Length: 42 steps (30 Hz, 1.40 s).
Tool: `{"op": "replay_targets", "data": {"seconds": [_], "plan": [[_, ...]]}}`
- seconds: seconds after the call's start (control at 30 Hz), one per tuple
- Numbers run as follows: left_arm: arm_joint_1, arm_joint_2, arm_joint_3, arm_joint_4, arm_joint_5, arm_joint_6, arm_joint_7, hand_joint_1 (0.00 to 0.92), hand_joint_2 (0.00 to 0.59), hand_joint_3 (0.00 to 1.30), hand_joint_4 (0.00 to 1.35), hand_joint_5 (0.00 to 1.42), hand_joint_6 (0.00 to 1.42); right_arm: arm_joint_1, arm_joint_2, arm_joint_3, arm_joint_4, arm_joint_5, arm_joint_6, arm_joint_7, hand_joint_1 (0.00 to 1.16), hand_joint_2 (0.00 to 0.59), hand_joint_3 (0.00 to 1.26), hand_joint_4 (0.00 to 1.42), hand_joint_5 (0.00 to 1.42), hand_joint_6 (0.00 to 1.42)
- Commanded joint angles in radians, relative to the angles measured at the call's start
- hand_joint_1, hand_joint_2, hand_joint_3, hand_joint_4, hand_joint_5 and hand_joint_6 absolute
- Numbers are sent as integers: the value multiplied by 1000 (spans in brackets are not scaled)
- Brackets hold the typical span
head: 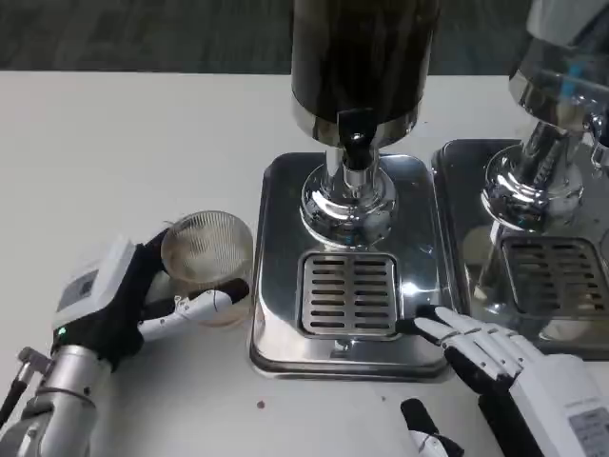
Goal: Grasp the cup under the faucet to collect the drink, then remove the cup.
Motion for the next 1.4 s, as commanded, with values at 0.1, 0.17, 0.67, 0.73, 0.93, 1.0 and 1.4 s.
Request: {"op": "replay_targets", "data": {"seconds": [0.1, 0.17, 0.67, 0.73, 0.93, 1.0, 1.4], "plan": [[-8, -27, -27, 51, 8, -28, -4, 216, 57, 397, 539, 765, 1050, 11, 9, -27, -20, 4, 1, 6, 471, 450, 283, 197, 236, 259], [-9, -32, -28, 60, 10, -41, 11, 220, 62, 400, 541, 772, 1066, 12, 9, -30, -19, 5, -1, 9, 472, 450, 284, 197, 236, 260], [-4, -64, -60, 113, 41, -63, 161, 256, 91, 551, 711, 984, 1270, 20, 12, -56, -28, 14, -9, 30, 466, 452, 295, 201, 246, 265], [4, -65, -58, 112, 40, -73, 183, 257, 97, 568, 734, 1013, 1290, 20, 12, -56, -27, 15, -11, 33, 464, 452, 295, 201, 246, 265], [32, -60, -47, 96, 37, -106, 240, 262, 105, 601, 774, 1048, 1333, 14, 16, -54, -18, 23, -17, 34, 459, 452, 295, 201, 239, 263], [53, -52, -38, 68, 37, -125, 270, 262, 105, 602, 777, 1051, 1337, 11, 18, -53, -14, 24, -19, 34, 457, 452, 295, 201, 238, 259], [159, -38, 30, -177, 12, -162, 251, 259, 108, 603, 788, 1054, 1330, -7, 29, -49, 7, 31, -31, 34, 457, 459, 295, 201, 236, 252]]}}
